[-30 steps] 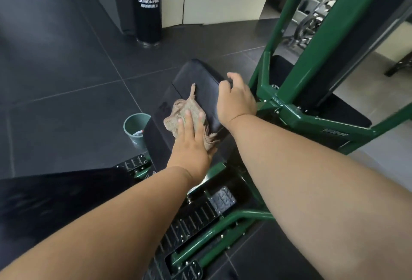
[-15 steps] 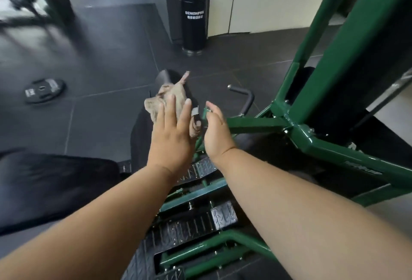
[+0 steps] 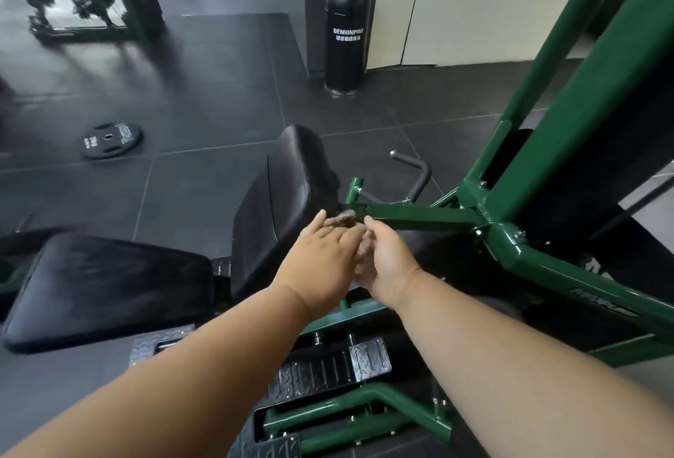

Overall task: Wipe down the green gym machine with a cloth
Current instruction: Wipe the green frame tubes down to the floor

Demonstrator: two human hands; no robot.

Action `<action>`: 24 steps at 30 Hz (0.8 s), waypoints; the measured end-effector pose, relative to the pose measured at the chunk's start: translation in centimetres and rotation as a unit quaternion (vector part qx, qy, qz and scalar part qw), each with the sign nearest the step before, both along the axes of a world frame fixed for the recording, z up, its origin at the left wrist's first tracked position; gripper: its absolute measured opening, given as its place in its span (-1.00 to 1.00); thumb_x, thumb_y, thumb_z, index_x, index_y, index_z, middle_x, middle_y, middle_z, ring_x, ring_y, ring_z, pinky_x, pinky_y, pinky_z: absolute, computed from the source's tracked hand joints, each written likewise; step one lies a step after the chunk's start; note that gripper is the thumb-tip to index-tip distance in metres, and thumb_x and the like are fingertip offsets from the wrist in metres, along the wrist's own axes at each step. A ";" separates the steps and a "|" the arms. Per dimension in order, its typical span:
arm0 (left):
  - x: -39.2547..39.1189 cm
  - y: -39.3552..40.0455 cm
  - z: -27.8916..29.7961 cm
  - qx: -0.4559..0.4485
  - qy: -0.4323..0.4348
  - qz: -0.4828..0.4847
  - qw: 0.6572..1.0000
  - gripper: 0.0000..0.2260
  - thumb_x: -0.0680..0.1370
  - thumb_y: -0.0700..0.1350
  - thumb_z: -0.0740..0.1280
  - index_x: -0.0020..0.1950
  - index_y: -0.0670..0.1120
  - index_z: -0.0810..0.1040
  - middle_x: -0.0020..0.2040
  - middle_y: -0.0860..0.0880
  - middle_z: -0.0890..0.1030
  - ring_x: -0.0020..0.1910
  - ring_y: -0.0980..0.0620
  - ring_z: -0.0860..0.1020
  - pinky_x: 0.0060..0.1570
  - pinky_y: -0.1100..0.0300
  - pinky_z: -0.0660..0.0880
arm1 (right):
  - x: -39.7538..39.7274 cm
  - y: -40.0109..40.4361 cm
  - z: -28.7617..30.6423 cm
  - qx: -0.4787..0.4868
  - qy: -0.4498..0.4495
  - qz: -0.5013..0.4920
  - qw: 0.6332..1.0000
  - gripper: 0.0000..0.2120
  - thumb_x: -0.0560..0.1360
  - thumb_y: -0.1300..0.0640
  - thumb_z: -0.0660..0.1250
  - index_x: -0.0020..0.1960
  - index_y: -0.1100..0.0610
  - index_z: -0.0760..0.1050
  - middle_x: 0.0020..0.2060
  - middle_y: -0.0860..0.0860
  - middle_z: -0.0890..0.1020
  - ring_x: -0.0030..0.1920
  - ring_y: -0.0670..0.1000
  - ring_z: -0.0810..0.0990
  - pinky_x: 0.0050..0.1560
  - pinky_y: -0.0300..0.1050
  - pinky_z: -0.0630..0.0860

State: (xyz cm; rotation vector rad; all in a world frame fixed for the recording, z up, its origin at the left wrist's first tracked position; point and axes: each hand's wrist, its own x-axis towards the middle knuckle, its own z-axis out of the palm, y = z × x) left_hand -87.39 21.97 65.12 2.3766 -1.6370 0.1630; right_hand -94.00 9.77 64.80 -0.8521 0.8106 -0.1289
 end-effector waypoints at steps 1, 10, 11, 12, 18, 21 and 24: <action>-0.1 -0.2 0.5 -0.054 0.035 0.005 0.998 -0.62 0.69 -0.01 0.19 0.51 -0.02 0.46 0.33 0.00 0.64 0.46 -0.08 0.49 0.65 0.01 -0.15 | -0.1 0.1 -0.1 0.030 -0.020 -0.009 0.999 -0.56 0.67 -0.16 0.16 0.25 0.07 0.67 0.10 0.03 0.75 0.15 0.09 0.72 0.27 0.06 0.55; 2.0 -0.2 4.1 -0.091 0.197 -0.033 0.976 -0.36 0.59 0.11 0.12 0.68 0.02 0.21 0.66 0.01 0.29 0.70 -0.05 0.01 0.67 -0.02 -0.19 | 1.2 0.6 1.7 0.079 -0.101 -0.028 0.991 -0.53 0.65 0.00 0.12 0.44 0.16 0.55 0.45 0.17 0.53 0.47 0.15 0.51 0.58 0.12 0.31; 2.5 -0.1 4.8 -0.125 0.230 -0.028 0.965 -0.39 0.59 0.09 0.11 0.65 0.02 0.28 0.62 0.02 0.35 0.69 -0.04 0.07 0.67 -0.02 -0.12 | 1.6 0.2 1.7 0.050 -0.082 -0.032 0.995 -0.56 0.67 0.03 0.13 0.42 0.19 0.56 0.40 0.19 0.58 0.42 0.18 0.55 0.54 0.14 0.37; 3.4 -0.1 5.4 -0.162 0.244 -0.010 0.956 -0.42 0.57 0.08 0.10 0.61 0.01 0.36 0.58 0.01 0.41 0.67 -0.04 0.14 0.67 -0.02 -0.03 | 2.0 -0.5 1.8 0.009 -0.054 -0.046 0.997 -0.60 0.68 0.07 0.14 0.37 0.21 0.59 0.29 0.21 0.65 0.29 0.19 0.64 0.42 0.14 0.50; 7.9 -3.1 4.9 -0.220 0.263 0.230 0.911 -0.50 0.59 0.00 0.13 0.51 -0.04 0.50 0.57 -0.05 0.41 0.57 -0.05 0.30 0.60 0.02 0.18 | 8.3 -5.5 2.5 -0.113 -0.033 -0.162 0.980 -0.70 0.65 0.05 0.19 0.25 0.11 0.60 0.07 0.13 0.72 0.01 0.12 0.69 -0.07 -0.09 0.63; 7.3 -4.3 2.9 -0.244 0.239 0.273 0.900 -0.62 0.65 -0.02 0.21 0.45 0.03 0.54 0.59 0.03 0.39 0.56 0.02 0.30 0.58 -0.01 0.22 | 11.1 -4.2 1.7 -0.218 -0.084 -0.023 0.972 -0.51 0.50 -0.19 0.26 0.28 0.07 0.61 0.16 0.11 0.69 0.13 0.09 0.68 0.12 -0.01 0.63; 7.4 -4.5 2.3 -0.279 0.218 0.286 0.890 -0.60 0.60 0.00 0.15 0.38 0.06 0.58 0.54 0.06 0.46 0.53 0.09 0.35 0.53 -0.08 0.30 | 12.5 -4.5 -1.0 -0.295 -0.076 0.035 0.952 -0.57 0.47 -0.31 0.29 0.19 -0.11 0.66 0.28 0.06 0.59 0.27 0.07 0.62 0.35 0.12 0.53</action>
